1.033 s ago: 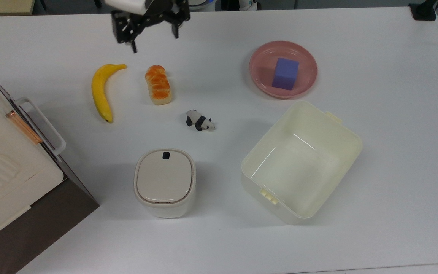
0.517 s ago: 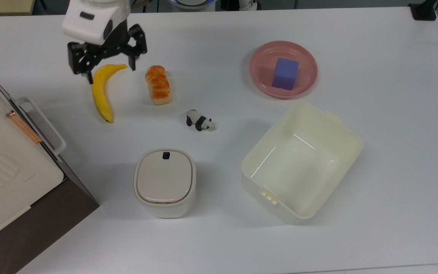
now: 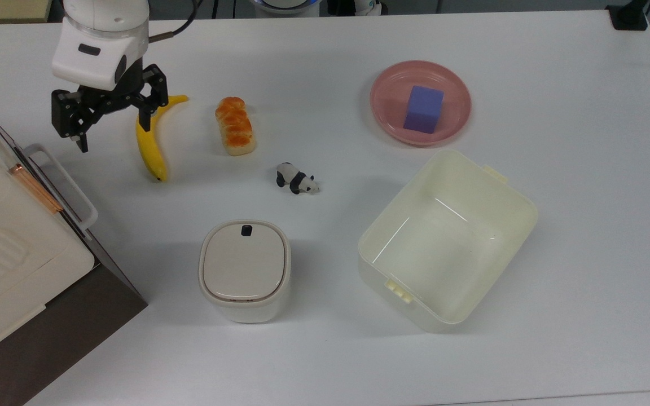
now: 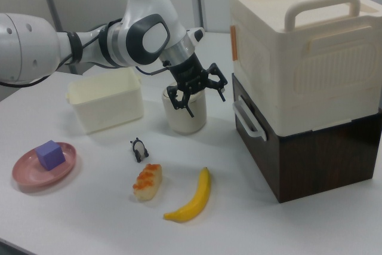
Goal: Slide the drawer open
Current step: 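Move the open gripper toward the dark brown drawer's handle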
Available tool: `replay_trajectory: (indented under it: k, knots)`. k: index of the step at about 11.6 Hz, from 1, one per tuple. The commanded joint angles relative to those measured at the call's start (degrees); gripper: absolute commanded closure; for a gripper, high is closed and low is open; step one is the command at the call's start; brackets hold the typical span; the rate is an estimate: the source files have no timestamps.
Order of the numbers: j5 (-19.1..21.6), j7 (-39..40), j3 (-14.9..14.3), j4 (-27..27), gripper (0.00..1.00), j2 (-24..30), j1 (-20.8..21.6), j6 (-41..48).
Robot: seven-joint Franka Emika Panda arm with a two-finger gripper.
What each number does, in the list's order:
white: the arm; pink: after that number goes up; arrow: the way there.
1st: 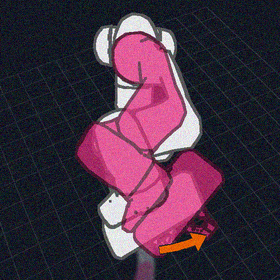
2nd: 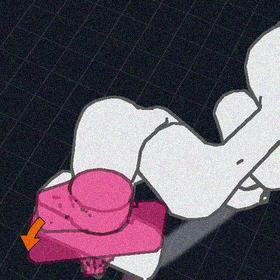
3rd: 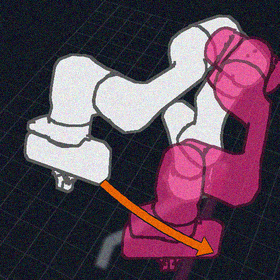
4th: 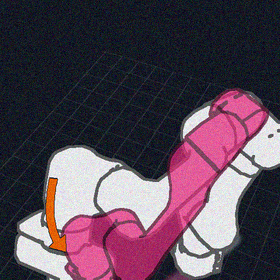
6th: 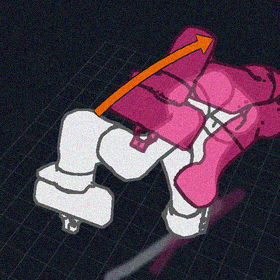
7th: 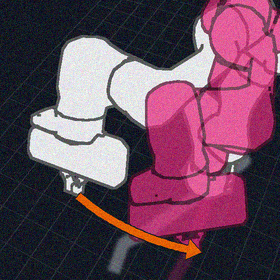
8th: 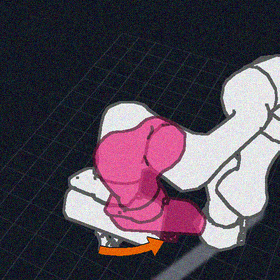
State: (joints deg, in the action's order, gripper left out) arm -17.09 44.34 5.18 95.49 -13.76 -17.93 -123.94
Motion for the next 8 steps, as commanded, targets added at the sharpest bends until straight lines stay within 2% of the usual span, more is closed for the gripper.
replay_trajectory:
  k: [1,3,8]
  knots:
    - [-1.9,1.3,-0.1,0.9,0.00,-0.9,-0.1,-2.9]
    - [-3.4,0.7,-0.1,0.8,0.00,-2.8,-0.4,-5.2]
    - [-3.2,-2.0,-0.1,0.5,0.00,-3.8,-1.6,-6.9]
